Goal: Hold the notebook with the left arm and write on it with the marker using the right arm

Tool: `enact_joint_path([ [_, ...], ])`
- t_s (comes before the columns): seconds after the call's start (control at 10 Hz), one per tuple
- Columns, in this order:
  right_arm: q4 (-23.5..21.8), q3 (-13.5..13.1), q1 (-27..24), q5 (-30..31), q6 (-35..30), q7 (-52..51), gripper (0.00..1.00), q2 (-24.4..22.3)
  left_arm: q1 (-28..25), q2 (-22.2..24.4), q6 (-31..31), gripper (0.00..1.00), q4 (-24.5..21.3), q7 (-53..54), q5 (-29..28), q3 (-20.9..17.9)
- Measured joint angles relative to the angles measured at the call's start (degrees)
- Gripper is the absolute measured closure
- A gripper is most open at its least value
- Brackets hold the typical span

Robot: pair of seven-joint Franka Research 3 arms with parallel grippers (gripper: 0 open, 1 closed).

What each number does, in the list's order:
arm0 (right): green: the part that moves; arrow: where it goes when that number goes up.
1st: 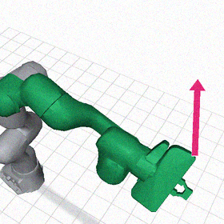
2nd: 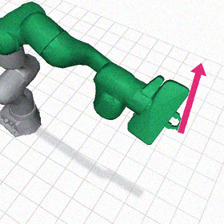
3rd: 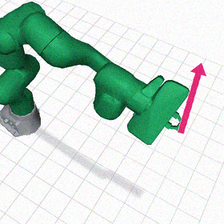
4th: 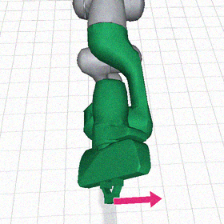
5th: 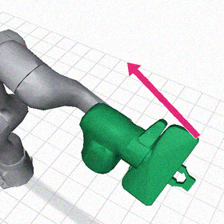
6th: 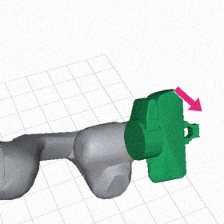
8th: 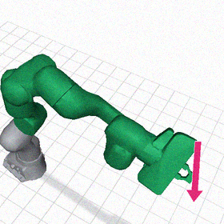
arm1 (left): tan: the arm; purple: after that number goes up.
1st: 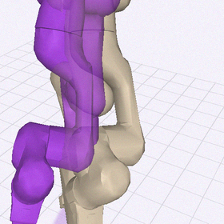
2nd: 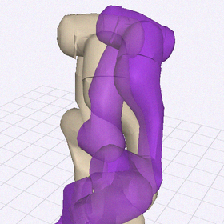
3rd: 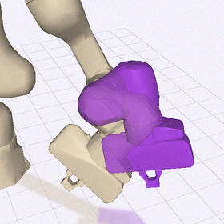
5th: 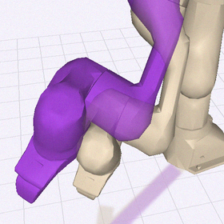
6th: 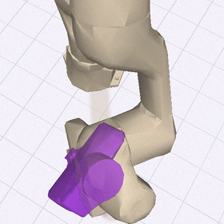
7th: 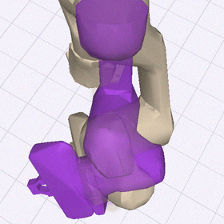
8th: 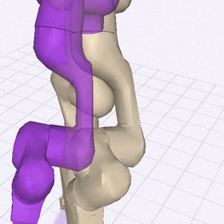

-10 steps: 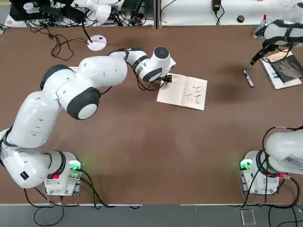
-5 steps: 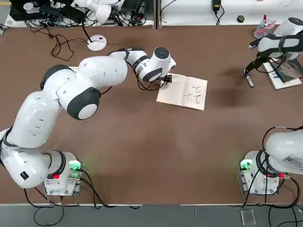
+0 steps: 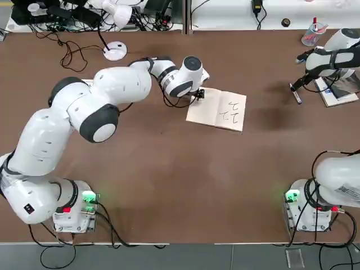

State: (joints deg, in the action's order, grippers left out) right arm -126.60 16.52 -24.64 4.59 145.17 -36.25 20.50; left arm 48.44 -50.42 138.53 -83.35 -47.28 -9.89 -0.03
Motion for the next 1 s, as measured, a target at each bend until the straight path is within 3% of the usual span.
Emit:
enact_joint_path([
  [0.2,-0.1,-2.3,1.8,0.3,1.6,0.0,0.0,0.5,0.0,0.0,0.0,0.0,0.0,0.0,0.0,0.0],
  [0.5,0.0,-8.4,6.9,0.3,3.4,1.4,0.0,1.9,0.0,0.0,0.0,0.0,0.0,0.0,0.0,0.0],
  [1.0,0.0,-9.5,8.7,0.3,4.1,8.9,0.01,2.8,0.0,0.0,0.0,0.0,0.0,0.0,0.0,0.0],
])
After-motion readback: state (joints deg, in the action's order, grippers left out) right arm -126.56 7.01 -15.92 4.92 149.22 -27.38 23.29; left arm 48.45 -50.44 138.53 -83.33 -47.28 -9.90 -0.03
